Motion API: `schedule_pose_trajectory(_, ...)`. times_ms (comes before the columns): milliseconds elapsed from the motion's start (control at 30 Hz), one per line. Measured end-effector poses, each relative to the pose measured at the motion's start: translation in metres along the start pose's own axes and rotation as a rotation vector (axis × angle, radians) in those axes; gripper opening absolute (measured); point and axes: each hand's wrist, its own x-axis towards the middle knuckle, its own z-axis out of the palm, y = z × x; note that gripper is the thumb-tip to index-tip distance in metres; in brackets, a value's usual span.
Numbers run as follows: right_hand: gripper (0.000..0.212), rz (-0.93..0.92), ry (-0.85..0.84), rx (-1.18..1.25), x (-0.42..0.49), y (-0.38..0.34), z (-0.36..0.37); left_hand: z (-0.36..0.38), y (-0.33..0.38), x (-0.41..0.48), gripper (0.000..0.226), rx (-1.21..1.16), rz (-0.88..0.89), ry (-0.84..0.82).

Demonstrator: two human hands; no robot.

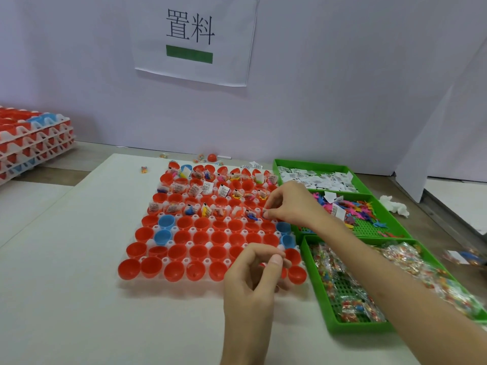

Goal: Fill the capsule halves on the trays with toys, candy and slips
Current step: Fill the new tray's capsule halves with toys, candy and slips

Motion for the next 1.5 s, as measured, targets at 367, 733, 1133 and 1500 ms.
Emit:
schedule_pose_trajectory(367,0.019,-0.044,0.045,0.063,-0.014,0.003,-0.012,0.002,0.001,0.001,0.015,0.001,0.01,-0.02)
schedule_pose_trajectory(733,0.044,0.166,0.055,-0.275,-0.023,0.078,-0.077,0.004,0.0,-0.002,0.014,-0.037,0.038,-0.074)
schedule_pose_trajectory(1133,0.005,0.169,0.21,-0.167,-0.043,0.111,-0.075,0.005,-0.002,-0.002,0.013,-0.013,0.041,-0.103)
schedule_pose_trajectory(1500,0.006,0.028,0.201,0.29,-0.097,0.074,-0.064,0.007,-0.004,-0.004,0.015,0.049,0.033,-0.159)
